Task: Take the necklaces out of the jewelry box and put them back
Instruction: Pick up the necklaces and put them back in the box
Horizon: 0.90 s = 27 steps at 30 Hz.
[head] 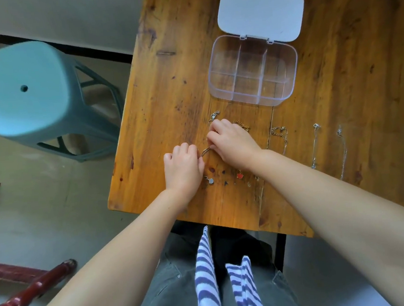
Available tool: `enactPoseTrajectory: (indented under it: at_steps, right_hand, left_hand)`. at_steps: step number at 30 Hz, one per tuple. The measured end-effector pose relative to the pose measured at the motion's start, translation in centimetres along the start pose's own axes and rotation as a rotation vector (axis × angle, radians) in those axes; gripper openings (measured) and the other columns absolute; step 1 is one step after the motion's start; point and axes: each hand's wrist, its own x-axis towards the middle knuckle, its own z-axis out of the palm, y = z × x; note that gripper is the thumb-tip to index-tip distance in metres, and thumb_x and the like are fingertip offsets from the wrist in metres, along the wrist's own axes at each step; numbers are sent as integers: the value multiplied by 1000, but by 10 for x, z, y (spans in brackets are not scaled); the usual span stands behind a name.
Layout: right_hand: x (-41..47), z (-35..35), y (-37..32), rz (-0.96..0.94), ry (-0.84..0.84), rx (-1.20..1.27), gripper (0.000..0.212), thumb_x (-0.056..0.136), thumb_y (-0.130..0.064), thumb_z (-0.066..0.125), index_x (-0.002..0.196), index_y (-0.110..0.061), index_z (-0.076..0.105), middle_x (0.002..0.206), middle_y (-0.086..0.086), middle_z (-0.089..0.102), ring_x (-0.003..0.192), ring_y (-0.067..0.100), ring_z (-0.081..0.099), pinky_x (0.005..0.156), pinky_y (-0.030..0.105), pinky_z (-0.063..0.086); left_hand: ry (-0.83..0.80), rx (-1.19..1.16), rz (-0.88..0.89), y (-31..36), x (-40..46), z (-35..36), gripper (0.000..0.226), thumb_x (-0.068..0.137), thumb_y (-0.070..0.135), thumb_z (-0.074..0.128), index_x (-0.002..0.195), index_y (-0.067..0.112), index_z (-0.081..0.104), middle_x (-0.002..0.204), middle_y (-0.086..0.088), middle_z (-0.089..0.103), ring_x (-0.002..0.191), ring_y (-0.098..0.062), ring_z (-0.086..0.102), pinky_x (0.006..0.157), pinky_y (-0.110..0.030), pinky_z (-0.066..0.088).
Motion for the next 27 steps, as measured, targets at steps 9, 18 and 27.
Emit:
enactPoseTrajectory:
  at_steps: [9, 18, 27]
  right_hand:
    - [-4, -5, 3, -29, -83, 26, 23, 94, -20, 52, 115, -11, 52, 117, 10, 49, 100, 27, 49, 70, 37, 46]
    - [-8, -2, 4, -77, -86, 71, 18, 98, -20, 45, 108, -6, 52, 114, 12, 47, 100, 27, 48, 72, 36, 47]
    - [-3, 1, -4, 3, -86, -31, 16, 95, -17, 49, 106, -7, 54, 109, 12, 48, 95, 28, 48, 66, 34, 32]
  left_hand:
    - [-14, 105, 33, 5, 4, -5, 18, 92, 24, 48, 94, 10, 59, 96, -6, 58, 92, -25, 50, 78, -36, 36]
    - [13, -48, -32, 6, 0, -2, 18, 92, 24, 50, 91, 9, 60, 92, -8, 60, 86, -24, 51, 75, -36, 40]
    - [12, -81, -72, 13, 1, -1, 27, 89, 30, 57, 110, 13, 51, 103, -6, 61, 95, -24, 55, 81, -37, 43]
